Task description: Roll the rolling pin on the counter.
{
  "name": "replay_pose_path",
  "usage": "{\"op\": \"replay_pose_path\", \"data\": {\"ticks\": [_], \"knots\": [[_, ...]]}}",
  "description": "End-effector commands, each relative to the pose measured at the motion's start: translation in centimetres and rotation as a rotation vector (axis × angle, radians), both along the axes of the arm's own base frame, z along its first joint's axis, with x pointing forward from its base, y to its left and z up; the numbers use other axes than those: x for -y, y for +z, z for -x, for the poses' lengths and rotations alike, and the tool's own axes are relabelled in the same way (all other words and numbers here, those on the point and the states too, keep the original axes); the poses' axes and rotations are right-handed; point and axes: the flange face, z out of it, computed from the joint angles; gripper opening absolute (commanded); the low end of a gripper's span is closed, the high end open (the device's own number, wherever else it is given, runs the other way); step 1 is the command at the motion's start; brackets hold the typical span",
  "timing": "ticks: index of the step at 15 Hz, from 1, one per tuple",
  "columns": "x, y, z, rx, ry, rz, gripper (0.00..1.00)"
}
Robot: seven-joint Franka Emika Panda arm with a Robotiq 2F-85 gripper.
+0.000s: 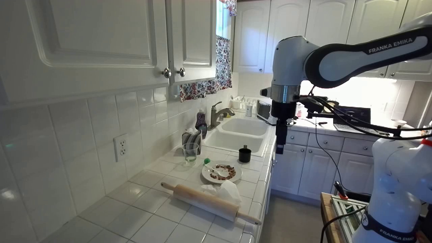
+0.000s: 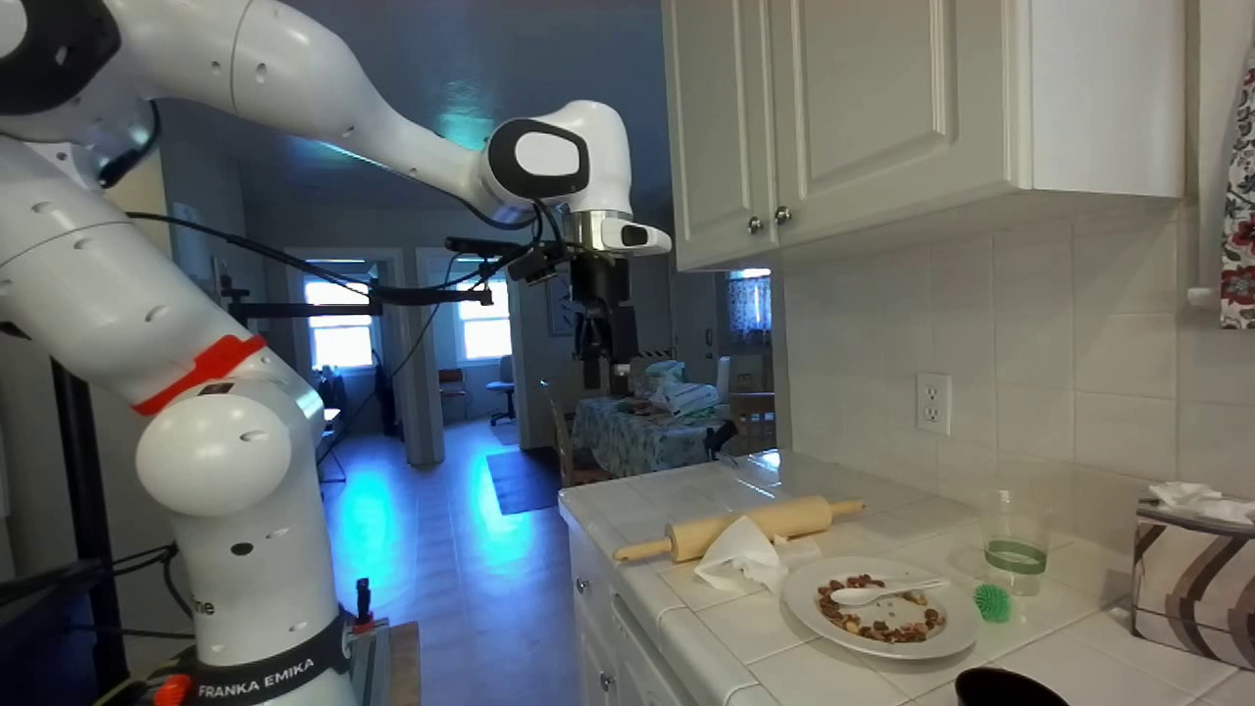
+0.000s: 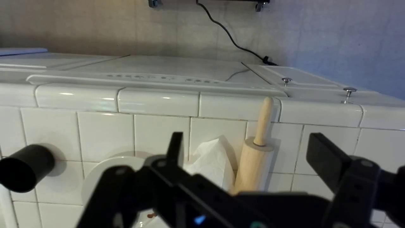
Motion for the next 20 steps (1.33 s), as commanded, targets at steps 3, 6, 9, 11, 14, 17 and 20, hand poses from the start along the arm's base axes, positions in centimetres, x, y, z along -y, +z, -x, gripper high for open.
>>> {"op": "replay_pose_path", "data": {"ticks": [3,6,9,11,14,17,20], "knots": [[-5.6,-1.1,-0.5,0.005,-0.009,-0.023,1.0],[-9.7,-2.2,-0.4,-0.006,-0.02,-0.014,1.0],[-12.4,-4.0,-1.0,-0.015,-0.036,-0.015,1.0],[-13.2,-5.0,-1.7,-0.018,-0.049,-0.021,1.0],[-13.0,-5.0,-1.4,-0.017,-0.022,-0.002,1.0],[-13.0,-4.9,-1.4,-0.016,-0.023,-0.002,1.0],[-13.0,-4.8,-1.4,-0.013,-0.023,-0.002,1.0]]}}
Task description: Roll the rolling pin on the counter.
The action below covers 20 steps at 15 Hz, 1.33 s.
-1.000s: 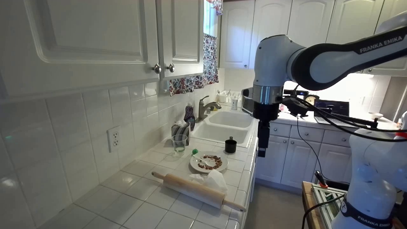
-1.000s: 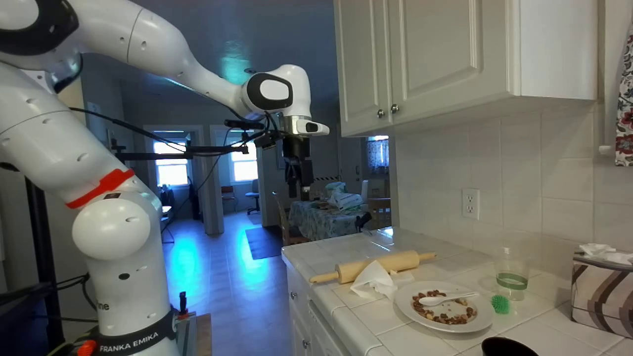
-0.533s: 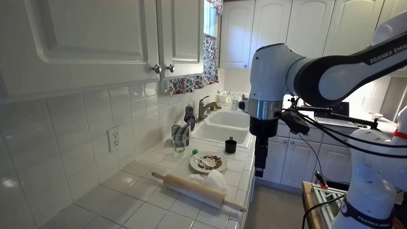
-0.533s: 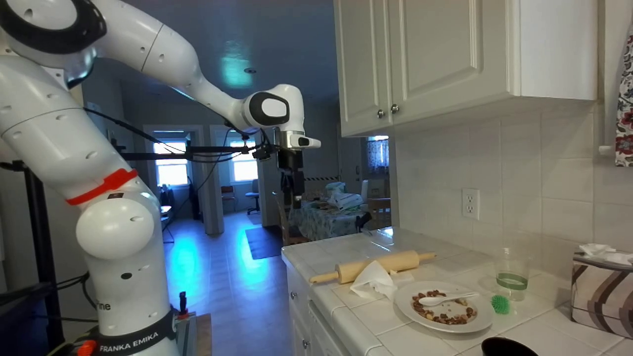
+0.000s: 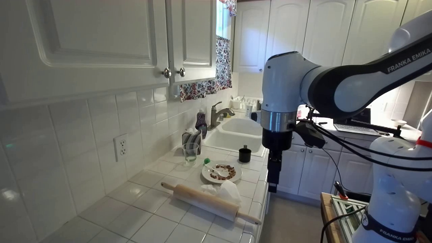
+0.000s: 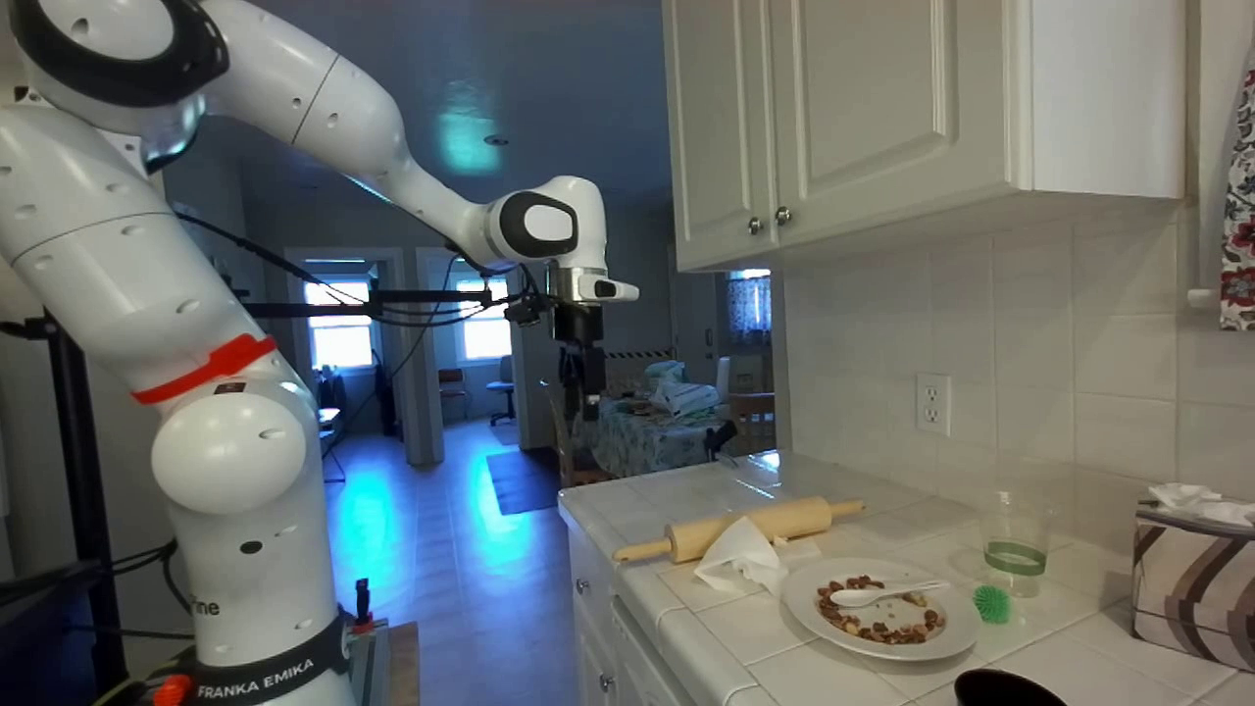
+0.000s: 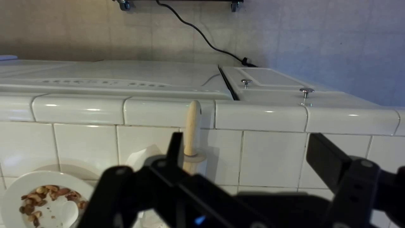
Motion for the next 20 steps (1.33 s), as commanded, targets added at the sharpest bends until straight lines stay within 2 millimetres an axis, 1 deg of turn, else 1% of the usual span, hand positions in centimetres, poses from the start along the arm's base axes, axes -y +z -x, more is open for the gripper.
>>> {"op": "replay_pose_path", "data": {"ticks": [1,3,6,9,12,13,14,16,17,20], "knots": [[0.0,0.0,0.0,-0.001,0.0,0.0,1.0],[0.4,-0.3,-0.2,-0.001,-0.01,0.003,1.0],[2.5,-3.4,0.0,-0.041,-0.004,-0.019,1.0],[3.5,-6.3,0.3,-0.007,-0.01,-0.015,1.0],[4.7,-9.4,-0.1,0.046,-0.045,0.008,1.0],[3.7,-7.5,-0.1,0.025,-0.036,-0.011,1.0],[3.9,-8.2,-0.1,0.023,-0.039,-0.009,1.0],[3.9,-8.1,-0.2,0.024,-0.038,-0.009,1.0],[4.3,-9.0,-0.6,0.004,-0.028,-0.017,1.0],[5.4,-10.0,-2.0,0.042,-0.035,-0.027,1.0]]}}
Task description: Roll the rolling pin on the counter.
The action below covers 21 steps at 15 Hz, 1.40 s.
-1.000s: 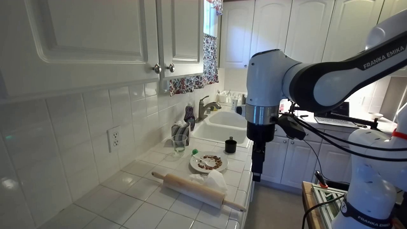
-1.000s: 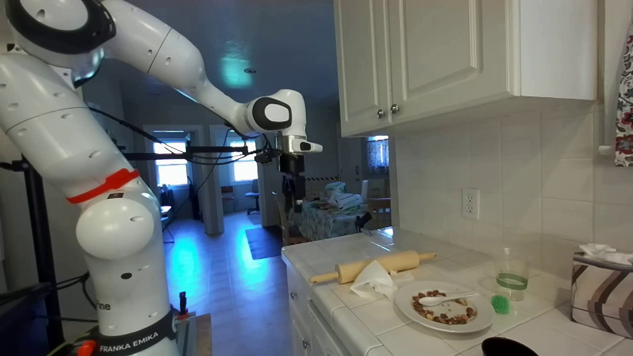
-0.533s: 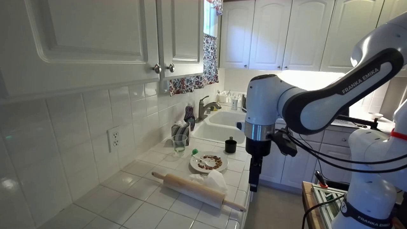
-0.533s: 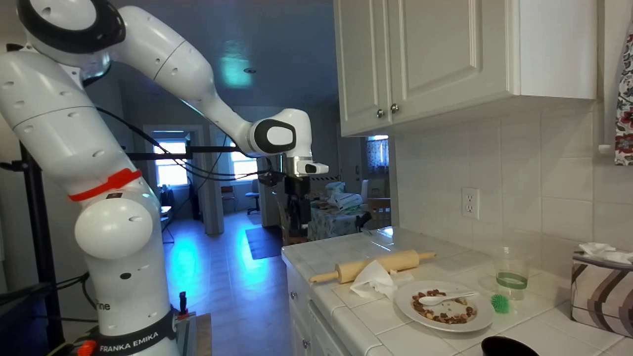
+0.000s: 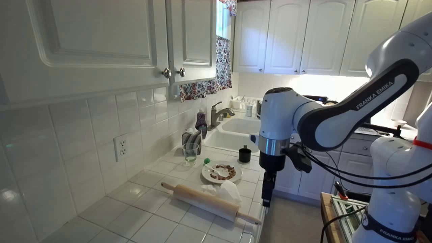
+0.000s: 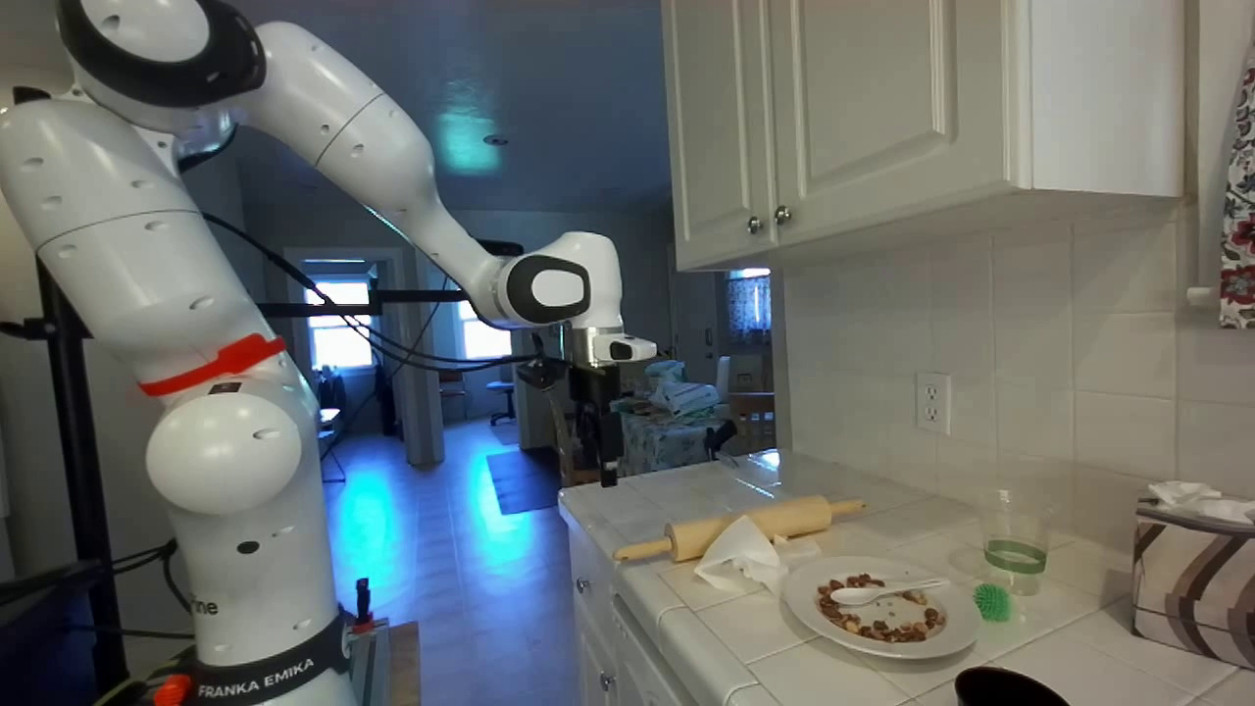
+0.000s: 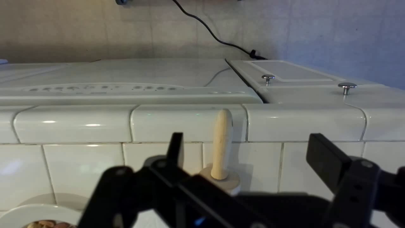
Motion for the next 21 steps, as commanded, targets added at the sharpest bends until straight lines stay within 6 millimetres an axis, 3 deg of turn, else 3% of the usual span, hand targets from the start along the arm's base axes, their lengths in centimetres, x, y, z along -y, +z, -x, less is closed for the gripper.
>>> {"op": "replay_pose_path", "data": {"ticks": [1,4,10,18,19,21], "knots": [[1.6,-1.8,-2.1,0.03,0.01,-0.023,1.0],[2.4,-3.6,-3.2,0.04,0.02,-0.047,1.0],[1.9,-7.5,-3.7,-0.021,0.053,-0.044,1.0],[1.8,-9.7,-4.7,0.024,0.049,-0.022,1.0],[1.8,-9.9,-4.8,0.031,0.052,-0.015,0.81],[1.8,-10.2,-5.1,0.04,0.062,-0.002,0.66]]}}
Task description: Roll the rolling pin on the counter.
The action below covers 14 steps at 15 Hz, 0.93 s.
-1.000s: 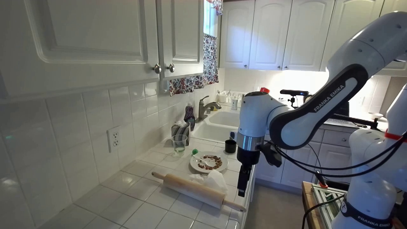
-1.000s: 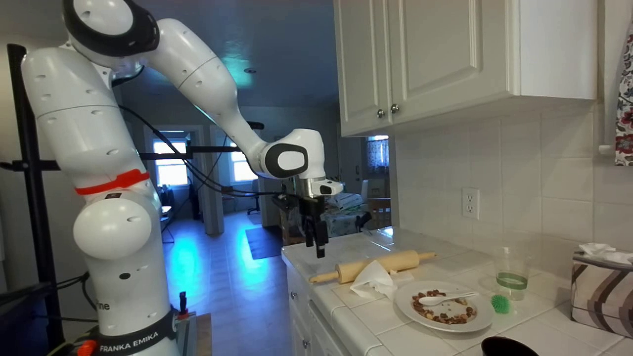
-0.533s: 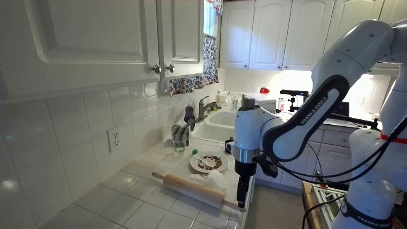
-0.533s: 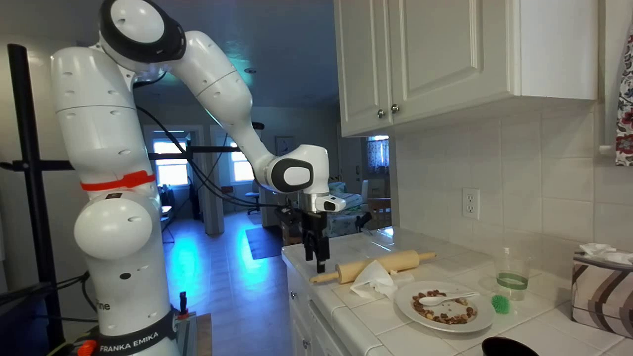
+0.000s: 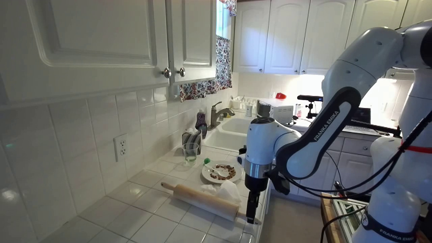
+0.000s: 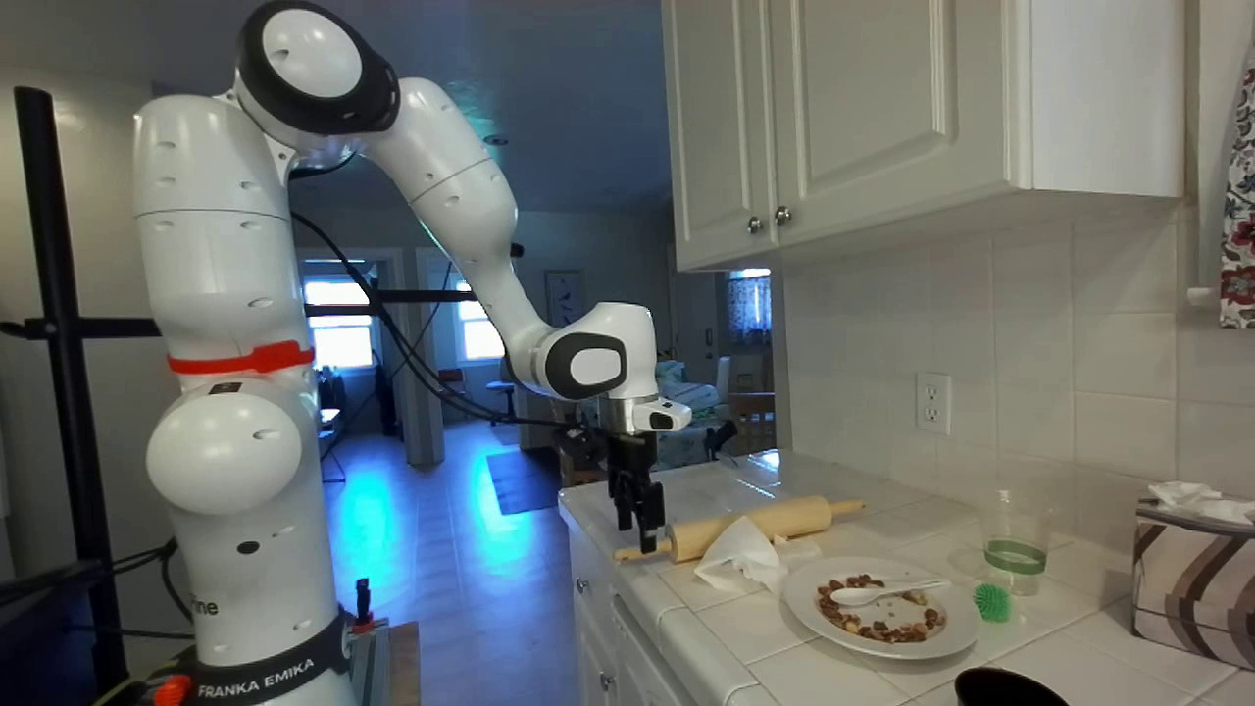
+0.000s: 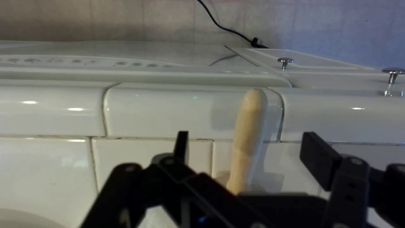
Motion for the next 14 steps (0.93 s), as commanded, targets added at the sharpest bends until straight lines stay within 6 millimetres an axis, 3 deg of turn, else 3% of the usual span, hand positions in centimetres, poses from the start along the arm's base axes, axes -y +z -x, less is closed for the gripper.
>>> {"op": "replay_pose_path", "data": {"ticks": [1,6,8,9,10,11,14], "knots": [[0.0,-0.8,-1.0,0.013,0.01,0.026,0.58],[0.1,-1.8,-1.1,-0.006,0.015,0.036,0.18],[0.2,-2.0,-1.2,-0.011,0.016,0.039,0.14],[0.3,-2.1,-1.3,-0.012,0.014,0.041,0.22],[0.3,-2.1,-1.4,-0.011,0.016,0.042,0.21],[0.3,-2.2,-1.4,-0.012,0.015,0.041,0.07],[-0.1,-2.0,-1.7,-0.012,0.028,0.038,0.07]]}}
